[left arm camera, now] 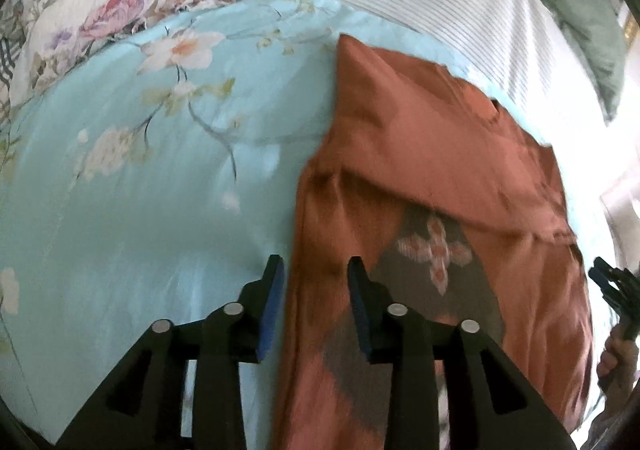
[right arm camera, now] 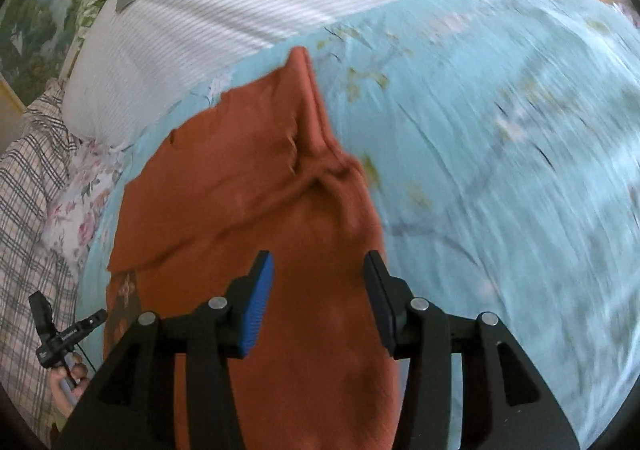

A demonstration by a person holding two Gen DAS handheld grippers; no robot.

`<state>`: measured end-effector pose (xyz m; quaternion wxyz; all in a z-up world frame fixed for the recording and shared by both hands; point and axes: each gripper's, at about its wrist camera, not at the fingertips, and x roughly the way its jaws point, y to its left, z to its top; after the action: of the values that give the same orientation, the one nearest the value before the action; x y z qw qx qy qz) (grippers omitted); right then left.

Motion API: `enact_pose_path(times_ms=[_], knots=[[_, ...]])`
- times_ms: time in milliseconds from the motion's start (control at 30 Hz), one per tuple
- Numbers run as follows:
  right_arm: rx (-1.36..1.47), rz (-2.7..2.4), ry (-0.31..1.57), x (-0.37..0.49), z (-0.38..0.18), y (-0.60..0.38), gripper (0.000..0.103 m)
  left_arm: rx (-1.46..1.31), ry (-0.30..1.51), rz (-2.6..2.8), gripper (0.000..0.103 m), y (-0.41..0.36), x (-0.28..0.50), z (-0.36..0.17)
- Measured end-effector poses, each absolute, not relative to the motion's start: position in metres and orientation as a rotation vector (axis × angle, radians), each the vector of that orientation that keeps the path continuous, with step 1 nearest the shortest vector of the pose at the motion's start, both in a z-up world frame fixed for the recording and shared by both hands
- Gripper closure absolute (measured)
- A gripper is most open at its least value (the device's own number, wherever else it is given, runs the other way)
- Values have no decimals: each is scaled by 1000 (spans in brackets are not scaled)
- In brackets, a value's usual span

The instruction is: Fold small clothes

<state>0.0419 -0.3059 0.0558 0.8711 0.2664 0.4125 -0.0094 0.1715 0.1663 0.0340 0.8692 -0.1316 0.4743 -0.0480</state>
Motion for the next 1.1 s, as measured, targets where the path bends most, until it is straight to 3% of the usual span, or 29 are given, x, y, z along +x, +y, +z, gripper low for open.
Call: enact_pose_path(times_ms=[333,633,933,1033,1100], knots=[[663,194,860,-39,34,-301,55,-328,1039,-357,52,162,90,20],[688,460,886,-102,25,-264,54,-432,1025,-548,53,170,12,14],[687,473,890,-97,17,-255,52,-400,1051,-618,54,157,-14,9],[658,483,907,-98,18,-252,52,-410,1060,-623,60,155,-15,4],[631,463,908,-99,19,-250,59,-401,1062,-614,73,152,-14,2]])
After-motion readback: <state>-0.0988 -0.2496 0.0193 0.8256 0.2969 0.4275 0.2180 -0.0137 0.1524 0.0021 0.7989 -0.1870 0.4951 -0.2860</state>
